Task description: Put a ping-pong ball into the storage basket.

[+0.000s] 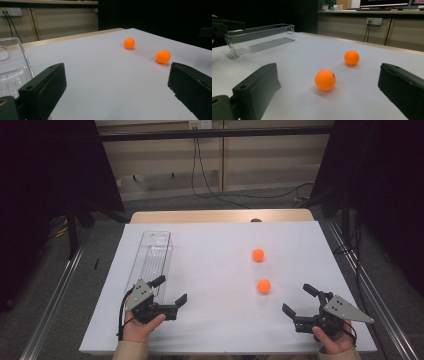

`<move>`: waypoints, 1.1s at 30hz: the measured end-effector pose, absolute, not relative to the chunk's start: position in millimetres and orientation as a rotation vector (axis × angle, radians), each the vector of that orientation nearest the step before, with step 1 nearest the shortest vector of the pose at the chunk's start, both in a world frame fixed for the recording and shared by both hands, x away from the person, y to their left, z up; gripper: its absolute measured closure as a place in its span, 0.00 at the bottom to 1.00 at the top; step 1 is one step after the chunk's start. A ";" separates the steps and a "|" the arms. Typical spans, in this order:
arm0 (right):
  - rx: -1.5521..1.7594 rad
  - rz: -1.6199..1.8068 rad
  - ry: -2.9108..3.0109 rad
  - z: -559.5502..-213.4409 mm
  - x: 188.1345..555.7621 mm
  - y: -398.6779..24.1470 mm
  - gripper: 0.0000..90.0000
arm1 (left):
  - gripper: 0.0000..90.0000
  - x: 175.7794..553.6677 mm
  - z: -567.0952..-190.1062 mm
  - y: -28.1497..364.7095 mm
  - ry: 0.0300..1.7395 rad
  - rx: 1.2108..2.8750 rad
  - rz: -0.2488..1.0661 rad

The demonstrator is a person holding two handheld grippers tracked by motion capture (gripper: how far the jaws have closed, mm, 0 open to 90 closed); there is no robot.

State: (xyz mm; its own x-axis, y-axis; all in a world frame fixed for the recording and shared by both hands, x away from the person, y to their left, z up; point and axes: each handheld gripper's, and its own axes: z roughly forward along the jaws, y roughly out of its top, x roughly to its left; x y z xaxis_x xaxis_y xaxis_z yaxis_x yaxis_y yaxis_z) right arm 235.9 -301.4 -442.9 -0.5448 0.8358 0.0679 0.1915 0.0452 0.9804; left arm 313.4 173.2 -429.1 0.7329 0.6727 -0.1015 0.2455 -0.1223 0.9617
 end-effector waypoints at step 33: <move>1.024 1.539 1.786 -442.7 234.3 -301.6 0.03 | 0.02 323.1 -431.4 134.6 0.680 1.732 0.368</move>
State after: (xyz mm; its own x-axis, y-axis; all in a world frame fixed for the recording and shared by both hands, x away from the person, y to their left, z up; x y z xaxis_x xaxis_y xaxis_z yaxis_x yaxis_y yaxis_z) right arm 234.3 -301.6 -442.7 -0.5493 0.8332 0.0635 0.1859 0.0478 0.9814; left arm 323.1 134.6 -431.4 0.7805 0.6162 -0.1059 0.2485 -0.1503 0.9569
